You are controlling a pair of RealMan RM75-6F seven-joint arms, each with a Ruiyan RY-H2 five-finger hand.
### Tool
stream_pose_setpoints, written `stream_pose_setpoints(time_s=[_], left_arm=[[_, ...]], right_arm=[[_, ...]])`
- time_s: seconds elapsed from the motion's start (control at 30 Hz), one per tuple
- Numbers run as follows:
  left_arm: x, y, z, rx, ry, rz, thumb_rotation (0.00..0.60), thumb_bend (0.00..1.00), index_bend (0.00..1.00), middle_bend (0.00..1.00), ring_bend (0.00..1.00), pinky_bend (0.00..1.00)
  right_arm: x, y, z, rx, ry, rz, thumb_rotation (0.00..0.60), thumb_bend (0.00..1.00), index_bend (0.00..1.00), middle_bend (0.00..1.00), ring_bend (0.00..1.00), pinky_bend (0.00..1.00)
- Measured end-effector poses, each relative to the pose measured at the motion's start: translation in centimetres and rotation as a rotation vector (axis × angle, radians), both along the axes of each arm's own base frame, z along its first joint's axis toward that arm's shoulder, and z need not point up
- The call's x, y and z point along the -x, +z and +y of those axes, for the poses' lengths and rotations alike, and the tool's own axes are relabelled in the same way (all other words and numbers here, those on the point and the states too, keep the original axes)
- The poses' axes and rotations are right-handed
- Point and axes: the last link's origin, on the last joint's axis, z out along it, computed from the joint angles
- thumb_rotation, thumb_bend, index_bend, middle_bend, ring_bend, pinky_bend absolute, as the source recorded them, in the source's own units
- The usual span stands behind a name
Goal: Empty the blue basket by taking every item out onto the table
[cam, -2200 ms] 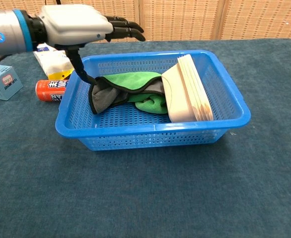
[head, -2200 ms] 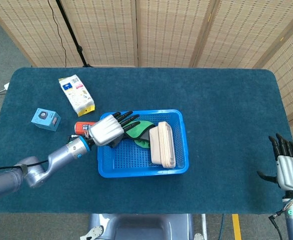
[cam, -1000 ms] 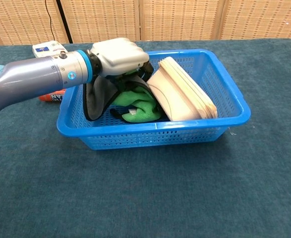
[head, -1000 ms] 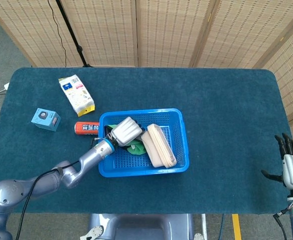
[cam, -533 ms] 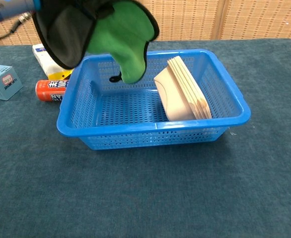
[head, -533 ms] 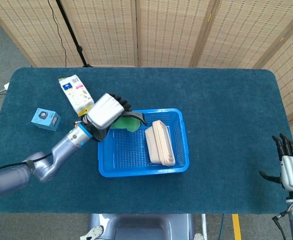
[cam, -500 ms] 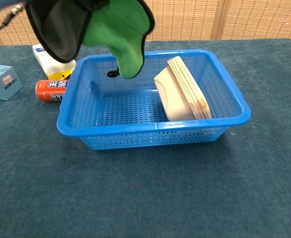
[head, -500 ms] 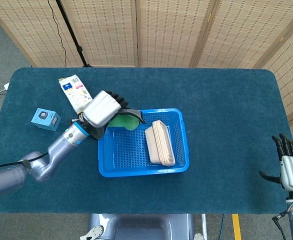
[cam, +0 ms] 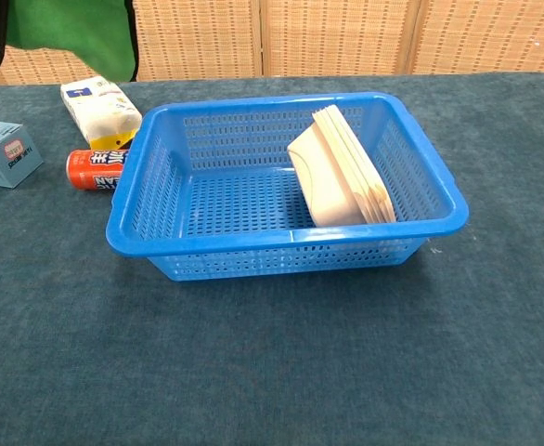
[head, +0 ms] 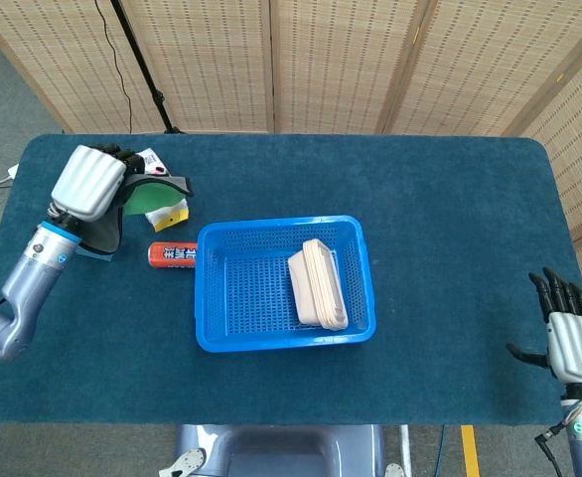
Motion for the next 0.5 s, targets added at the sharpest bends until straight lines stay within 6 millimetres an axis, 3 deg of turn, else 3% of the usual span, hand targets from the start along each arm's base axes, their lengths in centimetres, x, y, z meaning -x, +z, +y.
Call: stream_pose_setpoints(time_s=[0.03, 0.1, 0.17, 0.27, 0.33, 0.43, 0.5], left_arm=[[0.6, -0.1, 0.0, 0.019, 0.030, -0.010, 0.481, 0.29, 0.03, 0.01, 0.00, 0.07], [1.6, -0.5, -0.3, 0.078, 0.095, -0.055, 0.359, 0.20, 0.00, 0.00, 0.00, 0.00], [2.3, -0.6, -1.1, 0.130, 0.135, -0.111, 0.318, 0.14, 0.00, 0.00, 0.00, 0.00], [2.8, 0.1, -2.6, 0.162, 0.158, -0.160, 0.302, 0.11, 0.00, 0.00, 0.00, 0.00], [3.2, 0.7, -3.4, 0.163, 0.162, -0.172, 0.309, 0.10, 0.00, 0.00, 0.00, 0.00], [4.3, 1.6, -5.3, 0.159, 0.171, -0.187, 0.384, 0.10, 0.00, 0.00, 0.00, 0.00], [5.4, 1.9, -6.9, 0.158, 0.200, -0.191, 0.504, 0.10, 0.00, 0.00, 0.00, 0.00]], right_arm=[[0.0, -0.1, 0.0, -0.004, 0.000, 0.003, 0.600, 0.00, 0.00, 0.00, 0.00, 0.00], [0.0, -0.2, -0.1, -0.015, 0.000, 0.013, 0.600, 0.00, 0.00, 0.00, 0.00, 0.00], [-0.1, -0.2, -0.1, -0.022, 0.005, 0.014, 0.600, 0.00, 0.00, 0.00, 0.00, 0.00], [-0.3, -0.2, -0.2, -0.028, 0.019, 0.017, 0.600, 0.00, 0.00, 0.00, 0.00, 0.00], [-0.5, 0.0, -0.4, -0.034, 0.032, 0.022, 0.600, 0.00, 0.00, 0.00, 0.00, 0.00], [-1.5, 0.7, -0.9, -0.044, 0.072, 0.034, 0.600, 0.00, 0.00, 0.00, 0.00, 0.00], [-2.7, 1.3, -1.6, -0.062, 0.120, 0.041, 0.600, 0.00, 0.00, 0.00, 0.00, 0.00]])
